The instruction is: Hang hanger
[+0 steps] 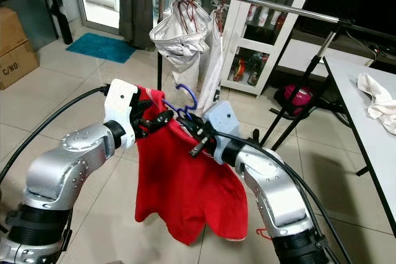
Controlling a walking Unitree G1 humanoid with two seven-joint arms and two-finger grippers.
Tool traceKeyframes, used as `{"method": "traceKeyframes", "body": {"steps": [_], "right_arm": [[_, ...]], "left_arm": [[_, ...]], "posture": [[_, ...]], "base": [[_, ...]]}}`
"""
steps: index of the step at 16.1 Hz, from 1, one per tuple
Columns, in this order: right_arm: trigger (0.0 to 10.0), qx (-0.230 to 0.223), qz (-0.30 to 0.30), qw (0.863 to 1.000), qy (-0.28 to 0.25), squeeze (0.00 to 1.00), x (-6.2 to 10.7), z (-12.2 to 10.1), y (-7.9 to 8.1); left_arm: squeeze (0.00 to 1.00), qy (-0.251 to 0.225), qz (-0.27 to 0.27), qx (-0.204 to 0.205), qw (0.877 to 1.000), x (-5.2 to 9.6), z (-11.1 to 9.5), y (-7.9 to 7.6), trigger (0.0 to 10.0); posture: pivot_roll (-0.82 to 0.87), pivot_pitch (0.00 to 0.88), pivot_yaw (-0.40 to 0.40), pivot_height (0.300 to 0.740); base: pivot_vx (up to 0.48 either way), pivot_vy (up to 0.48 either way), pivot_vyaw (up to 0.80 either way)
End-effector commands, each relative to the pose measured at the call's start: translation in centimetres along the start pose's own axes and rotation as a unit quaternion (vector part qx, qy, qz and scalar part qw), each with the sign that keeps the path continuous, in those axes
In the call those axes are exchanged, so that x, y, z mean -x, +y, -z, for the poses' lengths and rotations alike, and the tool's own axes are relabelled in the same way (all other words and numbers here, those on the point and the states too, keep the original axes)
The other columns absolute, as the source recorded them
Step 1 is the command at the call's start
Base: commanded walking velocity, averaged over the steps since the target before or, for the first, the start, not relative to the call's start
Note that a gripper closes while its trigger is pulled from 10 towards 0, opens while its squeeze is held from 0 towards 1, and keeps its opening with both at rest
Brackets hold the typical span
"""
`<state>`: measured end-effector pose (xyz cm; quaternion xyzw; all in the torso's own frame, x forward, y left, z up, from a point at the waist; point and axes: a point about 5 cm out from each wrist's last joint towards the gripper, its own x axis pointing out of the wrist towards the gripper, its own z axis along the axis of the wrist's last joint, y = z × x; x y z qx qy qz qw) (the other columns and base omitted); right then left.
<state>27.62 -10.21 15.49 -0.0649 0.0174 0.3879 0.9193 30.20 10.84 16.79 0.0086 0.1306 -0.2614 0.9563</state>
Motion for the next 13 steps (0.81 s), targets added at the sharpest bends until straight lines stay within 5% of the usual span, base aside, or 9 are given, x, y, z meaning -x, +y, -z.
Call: {"method": "traceKeyframes", "body": {"steps": [1,2,3,4,5,7,9,13], "right_arm": [[0.0,0.011,-0.001,1.000,-0.029,0.00,-0.08,-1.17,-0.38],[0.0,0.010,-0.007,0.999,-0.033,0.00,-0.18,-1.38,-0.37],[0.0,0.011,-0.010,0.999,-0.034,0.00,-0.23,-1.49,-0.36],[0.0,0.012,-0.011,0.999,-0.035,0.00,-0.25,-1.55,-0.36],[0.0,0.013,-0.013,0.999,-0.036,0.00,-0.26,-1.63,-0.36],[0.0,0.015,-0.014,0.999,-0.038,0.00,-0.26,-1.77,-0.34],[0.0,0.018,-0.019,0.999,-0.042,0.00,-0.27,-1.96,-0.19],[0.0,0.017,-0.022,0.999,-0.042,0.00,-0.15,-1.98,0.05]], "left_arm": [[0.00,-0.007,-0.010,-0.004,1.000,-0.25,-0.48,0.02,10.0],[0.00,-0.007,-0.017,0.001,1.000,-0.22,-0.53,0.38,10.0],[0.00,-0.008,-0.016,0.007,1.000,-0.18,-0.51,0.48,4.3],[0.00,-0.009,-0.015,0.011,1.000,-0.15,-0.49,0.52,4.3],[0.00,-0.012,-0.009,0.017,1.000,-0.16,-0.43,0.53,1.7],[0.00,-0.017,0.002,0.019,1.000,-0.23,-0.43,0.44,1.7],[0.00,-0.023,0.015,0.017,0.999,-0.34,-0.67,0.27,0.0],[0.00,-0.026,0.019,0.017,0.999,-0.28,-0.70,0.22,0.0]], "posture": [[-0.07,0.000,-0.114,0.740],[-0.07,0.000,-0.117,0.740],[-0.07,0.000,-0.116,0.740],[-0.07,0.000,-0.116,0.740],[-0.07,0.000,-0.115,0.740],[-0.07,0.000,-0.114,0.740],[-0.07,0.000,-0.112,0.740],[-0.07,0.000,-0.120,0.740]], "base": [[0.000,0.000,0.00],[0.000,0.000,0.00],[0.000,0.000,0.00],[0.000,0.000,0.00],[0.000,0.000,0.00],[0.000,0.000,0.00],[0.000,0.000,0.00],[0.000,0.000,0.00]]}}
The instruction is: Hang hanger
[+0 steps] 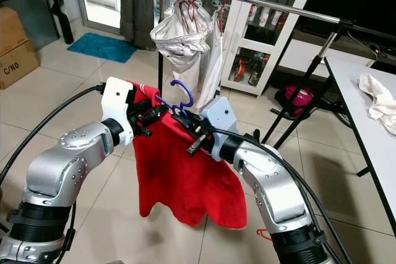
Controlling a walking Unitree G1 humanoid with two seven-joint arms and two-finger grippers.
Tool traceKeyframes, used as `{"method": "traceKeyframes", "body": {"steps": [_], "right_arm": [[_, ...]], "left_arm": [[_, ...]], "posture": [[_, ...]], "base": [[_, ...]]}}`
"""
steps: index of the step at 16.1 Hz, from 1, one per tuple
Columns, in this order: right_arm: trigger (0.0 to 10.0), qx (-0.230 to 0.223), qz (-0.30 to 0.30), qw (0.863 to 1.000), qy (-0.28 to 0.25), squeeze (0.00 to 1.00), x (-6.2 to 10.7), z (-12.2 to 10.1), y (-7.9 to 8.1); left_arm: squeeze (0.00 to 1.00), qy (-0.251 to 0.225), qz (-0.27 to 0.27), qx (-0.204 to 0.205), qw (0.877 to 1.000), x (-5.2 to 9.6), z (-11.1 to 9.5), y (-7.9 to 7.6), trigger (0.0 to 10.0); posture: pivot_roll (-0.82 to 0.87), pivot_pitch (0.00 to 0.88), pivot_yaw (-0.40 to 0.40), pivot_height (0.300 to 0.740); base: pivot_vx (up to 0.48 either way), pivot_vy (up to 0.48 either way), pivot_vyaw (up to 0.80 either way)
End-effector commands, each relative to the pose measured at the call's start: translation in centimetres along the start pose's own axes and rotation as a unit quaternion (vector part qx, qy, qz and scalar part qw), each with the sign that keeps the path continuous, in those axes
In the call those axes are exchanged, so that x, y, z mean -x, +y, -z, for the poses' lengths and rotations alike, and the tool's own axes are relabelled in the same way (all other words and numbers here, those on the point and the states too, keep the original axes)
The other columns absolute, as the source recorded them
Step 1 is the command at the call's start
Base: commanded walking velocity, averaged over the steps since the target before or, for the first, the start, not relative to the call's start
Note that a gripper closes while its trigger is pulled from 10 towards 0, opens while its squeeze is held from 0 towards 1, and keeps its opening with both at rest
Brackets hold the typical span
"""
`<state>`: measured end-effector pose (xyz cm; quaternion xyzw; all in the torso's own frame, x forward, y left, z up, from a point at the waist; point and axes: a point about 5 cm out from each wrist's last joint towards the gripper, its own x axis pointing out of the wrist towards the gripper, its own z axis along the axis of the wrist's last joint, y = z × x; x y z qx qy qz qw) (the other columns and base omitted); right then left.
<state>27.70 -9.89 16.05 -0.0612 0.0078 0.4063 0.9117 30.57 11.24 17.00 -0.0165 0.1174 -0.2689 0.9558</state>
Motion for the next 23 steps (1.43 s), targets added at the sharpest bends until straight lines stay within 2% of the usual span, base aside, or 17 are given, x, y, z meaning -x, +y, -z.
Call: {"method": "traceKeyframes", "body": {"steps": [1,11,14,17,23], "right_arm": [[0.0,0.017,-0.003,0.999,-0.029,0.00,0.1,-1.3,0.0],[0.0,0.021,0.015,1.000,0.016,0.00,0.6,0.1,-0.1],[0.0,0.021,0.023,0.999,0.037,0.00,1.0,0.8,-0.4],[0.0,0.023,0.028,0.997,0.074,0.00,1.4,1.8,-0.6],[0.0,0.039,0.024,0.988,0.149,0.00,2.6,4.2,-1.2]], "left_arm": [[0.00,-0.007,0.009,-0.002,1.000,-0.2,-0.4,-0.3,0.0],[0.00,-0.006,0.013,-0.002,1.000,0.8,-0.1,-0.7,0.0],[0.00,0.005,0.007,-0.025,1.000,1.1,0.0,-0.5,0.0],[0.00,0.004,0.012,-0.030,0.999,1.7,-0.3,-0.5,0.0],[0.00,-0.013,-0.018,-0.029,0.999,3.4,-1.6,1.1,0.0]], "posture": [[-0.07,0.000,-0.123,0.740],[-0.06,0.000,-0.141,0.740],[-0.07,0.000,-0.142,0.740],[-0.07,0.000,-0.142,0.740],[-0.06,0.000,-0.139,0.740]], "base": [[0.000,0.000,0.00],[0.000,0.000,0.00],[0.000,0.000,0.00],[0.000,0.000,0.00],[0.000,0.000,0.00]]}}
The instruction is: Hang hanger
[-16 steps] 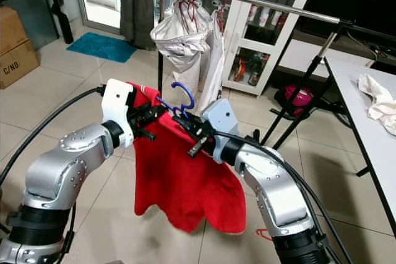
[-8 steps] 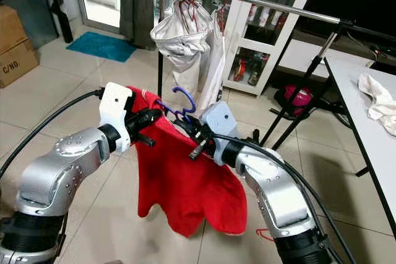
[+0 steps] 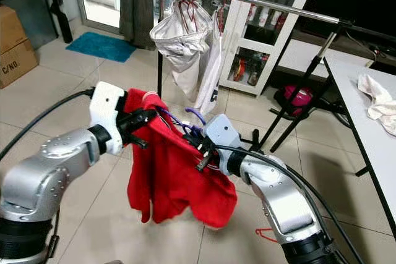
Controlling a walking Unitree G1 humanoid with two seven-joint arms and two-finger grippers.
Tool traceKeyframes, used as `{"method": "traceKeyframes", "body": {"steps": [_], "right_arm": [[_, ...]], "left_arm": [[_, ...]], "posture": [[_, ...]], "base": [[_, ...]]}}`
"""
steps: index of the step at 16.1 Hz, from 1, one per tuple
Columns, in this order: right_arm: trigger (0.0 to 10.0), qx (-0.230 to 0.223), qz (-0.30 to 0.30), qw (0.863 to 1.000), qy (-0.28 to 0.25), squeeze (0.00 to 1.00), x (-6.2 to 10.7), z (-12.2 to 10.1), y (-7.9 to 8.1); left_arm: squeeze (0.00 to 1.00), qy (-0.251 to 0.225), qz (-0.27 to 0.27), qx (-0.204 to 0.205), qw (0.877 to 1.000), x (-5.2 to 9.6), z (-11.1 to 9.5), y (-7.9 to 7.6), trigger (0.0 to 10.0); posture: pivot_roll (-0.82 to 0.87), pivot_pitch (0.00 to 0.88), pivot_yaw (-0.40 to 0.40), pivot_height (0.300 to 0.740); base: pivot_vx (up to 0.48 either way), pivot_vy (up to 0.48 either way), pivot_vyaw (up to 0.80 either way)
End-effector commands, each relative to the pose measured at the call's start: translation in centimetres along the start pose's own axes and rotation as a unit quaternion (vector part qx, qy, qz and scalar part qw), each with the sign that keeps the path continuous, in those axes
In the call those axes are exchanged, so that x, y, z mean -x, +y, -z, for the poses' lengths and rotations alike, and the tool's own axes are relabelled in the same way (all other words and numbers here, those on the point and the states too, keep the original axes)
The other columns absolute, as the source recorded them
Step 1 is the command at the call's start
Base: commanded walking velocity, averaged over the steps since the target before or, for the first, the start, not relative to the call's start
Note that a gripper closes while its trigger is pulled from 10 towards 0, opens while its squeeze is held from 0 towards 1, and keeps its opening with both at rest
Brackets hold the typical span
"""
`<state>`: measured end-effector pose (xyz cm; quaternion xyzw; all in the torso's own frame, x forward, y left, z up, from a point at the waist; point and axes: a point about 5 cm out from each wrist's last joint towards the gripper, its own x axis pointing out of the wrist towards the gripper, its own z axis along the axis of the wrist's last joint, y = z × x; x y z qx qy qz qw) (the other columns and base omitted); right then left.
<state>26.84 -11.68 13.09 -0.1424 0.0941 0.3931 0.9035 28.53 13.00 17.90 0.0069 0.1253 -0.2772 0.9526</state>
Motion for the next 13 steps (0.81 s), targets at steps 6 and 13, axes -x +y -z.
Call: {"method": "traceKeyframes", "body": {"steps": [6,13], "right_arm": [[0.0,0.005,0.021,0.999,0.048,0.00,1.2,1.8,-1.7],[0.0,-0.044,-0.032,0.998,-0.040,0.00,0.4,-1.7,-0.7]], "left_arm": [[0.00,-0.001,-0.069,-0.045,0.997,1.8,-0.9,3.0,0.0],[0.00,0.037,-0.121,-0.251,0.960,-0.1,0.4,3.8,0.0]], "posture": [[-0.06,0.000,-0.147,0.740],[-0.08,0.000,-0.126,0.740]], "base": [[0.000,0.000,0.00],[0.000,0.000,0.00]]}}
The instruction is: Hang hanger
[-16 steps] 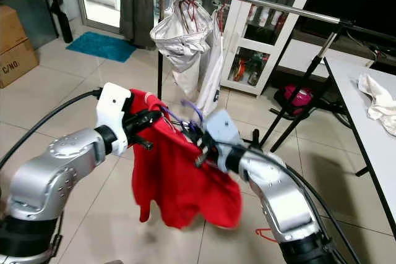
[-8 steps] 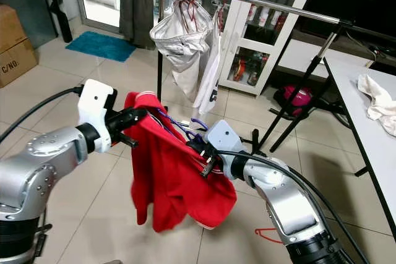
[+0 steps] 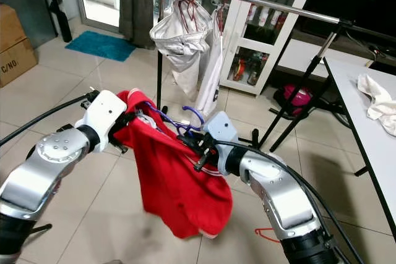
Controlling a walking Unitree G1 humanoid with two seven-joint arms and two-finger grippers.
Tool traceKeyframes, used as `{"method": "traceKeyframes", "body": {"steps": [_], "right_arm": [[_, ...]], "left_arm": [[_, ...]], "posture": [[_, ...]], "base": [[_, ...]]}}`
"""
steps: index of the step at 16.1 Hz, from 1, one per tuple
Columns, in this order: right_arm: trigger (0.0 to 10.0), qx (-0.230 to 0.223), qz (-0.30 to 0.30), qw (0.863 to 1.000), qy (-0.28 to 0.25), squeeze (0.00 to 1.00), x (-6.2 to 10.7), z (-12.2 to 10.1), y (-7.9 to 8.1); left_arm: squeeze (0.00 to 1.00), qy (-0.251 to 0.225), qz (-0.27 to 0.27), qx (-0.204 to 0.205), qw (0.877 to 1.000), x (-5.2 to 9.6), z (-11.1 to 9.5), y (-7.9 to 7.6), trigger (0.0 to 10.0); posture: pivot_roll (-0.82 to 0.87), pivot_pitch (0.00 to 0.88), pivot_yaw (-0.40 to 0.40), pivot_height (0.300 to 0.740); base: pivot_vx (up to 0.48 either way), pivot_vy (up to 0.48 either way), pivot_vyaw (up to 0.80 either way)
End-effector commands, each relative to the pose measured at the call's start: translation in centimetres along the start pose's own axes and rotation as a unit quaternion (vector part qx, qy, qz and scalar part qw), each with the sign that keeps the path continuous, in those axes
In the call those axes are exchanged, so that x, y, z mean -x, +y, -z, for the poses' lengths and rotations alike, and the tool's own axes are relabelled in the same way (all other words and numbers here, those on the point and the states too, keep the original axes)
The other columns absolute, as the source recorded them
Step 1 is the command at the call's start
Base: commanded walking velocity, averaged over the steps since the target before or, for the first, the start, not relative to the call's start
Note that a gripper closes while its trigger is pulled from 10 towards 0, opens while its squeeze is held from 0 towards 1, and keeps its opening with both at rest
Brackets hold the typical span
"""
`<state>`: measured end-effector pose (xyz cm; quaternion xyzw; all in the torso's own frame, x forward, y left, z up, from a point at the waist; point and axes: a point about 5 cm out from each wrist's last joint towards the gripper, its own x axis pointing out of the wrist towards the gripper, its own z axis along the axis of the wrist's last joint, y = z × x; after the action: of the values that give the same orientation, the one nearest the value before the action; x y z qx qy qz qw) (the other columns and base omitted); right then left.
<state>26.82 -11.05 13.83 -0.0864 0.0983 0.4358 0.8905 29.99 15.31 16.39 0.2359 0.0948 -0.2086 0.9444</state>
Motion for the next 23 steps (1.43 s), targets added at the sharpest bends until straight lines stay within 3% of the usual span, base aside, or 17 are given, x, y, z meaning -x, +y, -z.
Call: {"method": "traceKeyframes", "body": {"steps": [1,3,5,8,9,11,12,13,14,16,17,19,20,21,23], "right_arm": [[0.0,0.033,0.015,0.998,0.047,0.00,1.0,0.5,-1.0],[0.0,0.048,0.013,0.993,0.104,0.00,1.5,1.9,-1.2],[0.0,0.072,-0.013,0.980,0.185,0.00,2.6,4.1,-1.2],[0.0,0.054,-0.008,0.976,0.210,0.00,3.3,4.7,-1.5],[0.0,0.046,-0.003,0.976,0.214,0.00,3.7,5.1,-1.8],[0.0,0.038,-0.003,0.976,0.215,0.00,4.2,5.4,-2.0],[0.0,0.026,-0.028,0.982,0.183,0.00,4.4,5.1,-1.7],[0.0,0.023,-0.042,0.985,0.168,0.00,4.4,5.0,-1.5],[0.0,0.021,-0.068,0.988,0.134,0.00,4.6,4.5,-0.9],[0.0,0.004,-0.085,0.991,0.105,0.00,4.7,4.0,-0.4],[0.0,-0.005,-0.090,0.992,0.091,0.00,4.6,3.9,-0.3],[0.0,-0.030,-0.071,0.995,0.059,0.00,4.4,3.6,-0.5],[0.0,-0.049,-0.017,0.998,0.020,0.00,3.7,2.6,-1.4],[0.0,-0.073,0.048,0.996,-0.025,0.00,2.8,1.4,-2.3],[0.0,-0.125,0.142,0.978,-0.086,0.00,1.8,-0.3,-3.7]], "left_arm": [[0.00,-0.054,-0.083,0.038,0.994,0.4,-1.8,2.9,0.0],[0.00,-0.103,-0.098,0.077,0.987,0.7,-3.0,3.9,0.0],[0.00,-0.160,-0.112,0.107,0.975,1.4,-4.5,5.8,0.0],[0.00,-0.180,-0.135,0.132,0.965,2.1,-5.1,7.9,0.0],[0.00,-0.179,-0.174,0.141,0.958,2.5,-4.8,9.3,0.0],[0.00,-0.159,-0.246,0.146,0.945,3.0,-3.7,11.2,0.0],[0.00,-0.128,-0.337,0.149,0.921,3.9,-2.1,13.5,0.0],[0.00,-0.116,-0.366,0.155,0.910,4.3,-1.4,14.2,0.0],[0.00,-0.097,-0.425,0.164,0.885,5.1,0.2,15.8,0.0],[0.00,-0.077,-0.454,0.174,0.870,5.4,1.6,16.8,0.0],[0.00,-0.064,-0.455,0.181,0.869,5.2,2.4,17.1,0.0],[0.00,-0.047,-0.410,0.193,0.890,3.7,3.3,16.1,0.0],[0.00,-0.045,-0.278,0.186,0.942,1.4,2.7,13.0,0.0],[0.00,-0.046,-0.150,0.162,0.974,-0.1,2.0,9.2,0.0],[0.00,-0.056,-0.021,0.140,0.988,-0.5,0.9,4.6,0.0]], "posture": [[-0.08,0.000,-0.129,0.740],[-0.07,0.000,-0.133,0.740],[-0.07,0.000,-0.136,0.740],[-0.07,0.000,-0.137,0.740],[-0.07,0.000,-0.136,0.740],[-0.07,0.000,-0.136,0.740],[-0.07,0.000,-0.136,0.740],[-0.07,0.000,-0.141,0.740],[-0.07,0.000,-0.142,0.740],[-0.07,0.000,-0.140,0.740],[-0.07,0.000,-0.138,0.740],[-0.07,0.000,-0.133,0.740],[-0.07,0.000,-0.131,0.740],[-0.07,0.000,-0.129,0.740],[-0.07,0.000,-0.131,0.740]], "base": [[0.000,0.000,0.00],[0.000,0.000,0.00],[0.000,0.000,0.00],[0.000,0.000,0.00],[0.000,0.000,0.00],[0.000,0.000,0.00],[0.000,0.000,0.00],[0.000,0.000,0.00],[0.000,0.000,0.00],[0.000,0.000,0.00],[0.000,0.000,0.00],[0.000,0.000,0.00],[0.000,0.000,0.00],[0.000,0.000,0.00],[0.000,0.000,0.00]]}}
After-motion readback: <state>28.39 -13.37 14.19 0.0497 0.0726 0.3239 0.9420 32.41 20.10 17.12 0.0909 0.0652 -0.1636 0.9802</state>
